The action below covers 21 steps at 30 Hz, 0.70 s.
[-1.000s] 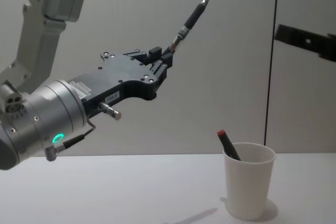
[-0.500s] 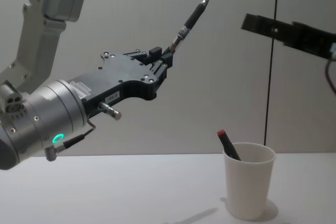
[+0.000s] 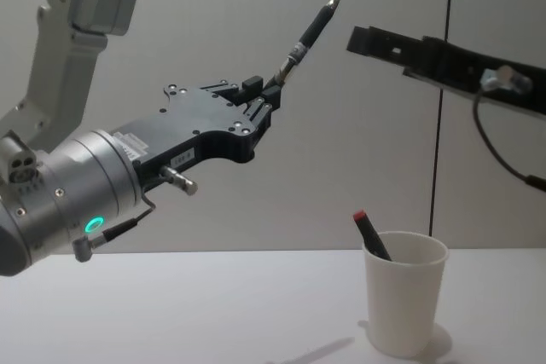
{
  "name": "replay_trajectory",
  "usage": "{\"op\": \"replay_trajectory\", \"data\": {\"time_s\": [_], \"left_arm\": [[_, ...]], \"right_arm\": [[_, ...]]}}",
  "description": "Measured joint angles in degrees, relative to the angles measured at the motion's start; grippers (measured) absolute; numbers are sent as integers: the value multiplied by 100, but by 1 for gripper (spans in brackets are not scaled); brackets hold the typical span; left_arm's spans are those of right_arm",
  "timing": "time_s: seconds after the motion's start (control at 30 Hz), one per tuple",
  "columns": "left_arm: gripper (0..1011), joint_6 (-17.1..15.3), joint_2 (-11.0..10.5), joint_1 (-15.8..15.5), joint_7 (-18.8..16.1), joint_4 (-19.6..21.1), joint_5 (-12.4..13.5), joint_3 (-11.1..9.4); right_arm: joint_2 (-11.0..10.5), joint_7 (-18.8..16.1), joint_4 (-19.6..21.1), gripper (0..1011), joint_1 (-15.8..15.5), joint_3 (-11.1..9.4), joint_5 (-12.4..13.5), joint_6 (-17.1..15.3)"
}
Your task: Place the pen into the pen holder.
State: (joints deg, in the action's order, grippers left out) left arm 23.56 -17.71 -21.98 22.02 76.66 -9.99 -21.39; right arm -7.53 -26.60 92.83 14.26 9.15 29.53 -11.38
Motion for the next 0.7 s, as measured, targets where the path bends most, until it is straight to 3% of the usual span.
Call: {"op": "replay_trajectory", "data": {"time_s": [0.7], "left_arm": [[179, 0, 0, 0, -1, 0, 0, 0]], "right_arm": [[295, 135, -328, 1001, 418, 185, 428, -313]]}}
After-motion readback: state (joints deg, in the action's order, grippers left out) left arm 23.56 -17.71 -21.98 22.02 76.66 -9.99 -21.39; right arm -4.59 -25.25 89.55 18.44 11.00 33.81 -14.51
